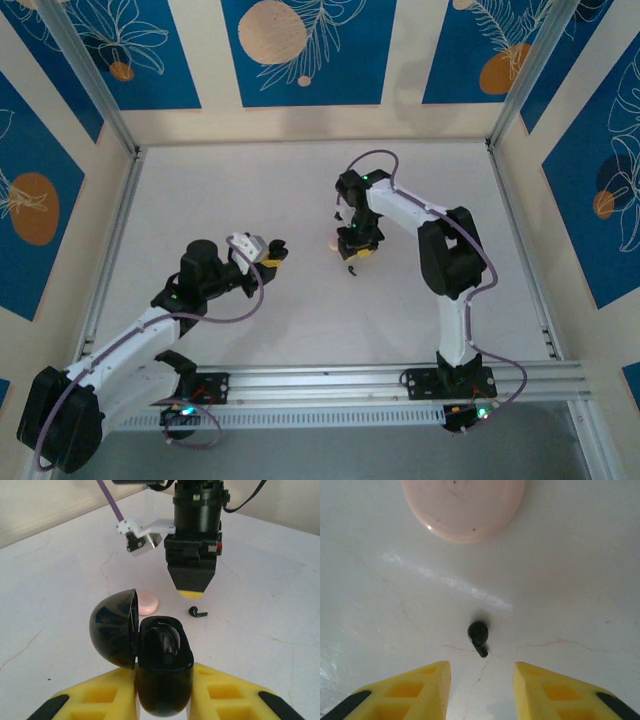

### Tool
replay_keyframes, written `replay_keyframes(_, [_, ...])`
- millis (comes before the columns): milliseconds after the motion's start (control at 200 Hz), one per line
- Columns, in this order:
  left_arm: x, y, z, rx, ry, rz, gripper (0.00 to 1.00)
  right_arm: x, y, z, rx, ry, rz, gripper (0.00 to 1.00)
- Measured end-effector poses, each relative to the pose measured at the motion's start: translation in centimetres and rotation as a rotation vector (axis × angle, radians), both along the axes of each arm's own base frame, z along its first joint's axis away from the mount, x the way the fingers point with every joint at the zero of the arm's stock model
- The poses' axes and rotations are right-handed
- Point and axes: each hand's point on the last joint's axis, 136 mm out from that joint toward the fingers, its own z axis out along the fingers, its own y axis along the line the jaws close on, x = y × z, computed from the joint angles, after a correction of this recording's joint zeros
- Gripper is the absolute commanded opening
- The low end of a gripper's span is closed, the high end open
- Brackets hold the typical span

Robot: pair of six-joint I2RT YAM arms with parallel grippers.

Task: Insert the wireless bluetooth earbuds into the charging case

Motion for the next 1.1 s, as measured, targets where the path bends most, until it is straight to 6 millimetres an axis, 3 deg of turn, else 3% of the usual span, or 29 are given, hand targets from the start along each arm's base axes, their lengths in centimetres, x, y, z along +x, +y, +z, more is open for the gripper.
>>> replay_keyframes(455, [-0.1, 0.0, -0.3, 0.006, 0.012, 0.0, 0.26, -1.0, 0.7, -2.6, -0.042, 0.053, 0.072, 0.34])
replay_keyframes(935, [-0.1, 0.1, -0.4, 0.009, 0.017, 0.0, 0.26, -0.9, 0.7, -3.8, -0.051, 0.061, 0.072, 0.29])
replay_keyframes(1100, [-0.2, 0.1, -0.5, 0.01, 0.02, 0.0, 0.25, -0.8, 0.5, -3.9, -0.061, 0.054, 0.073, 0.22])
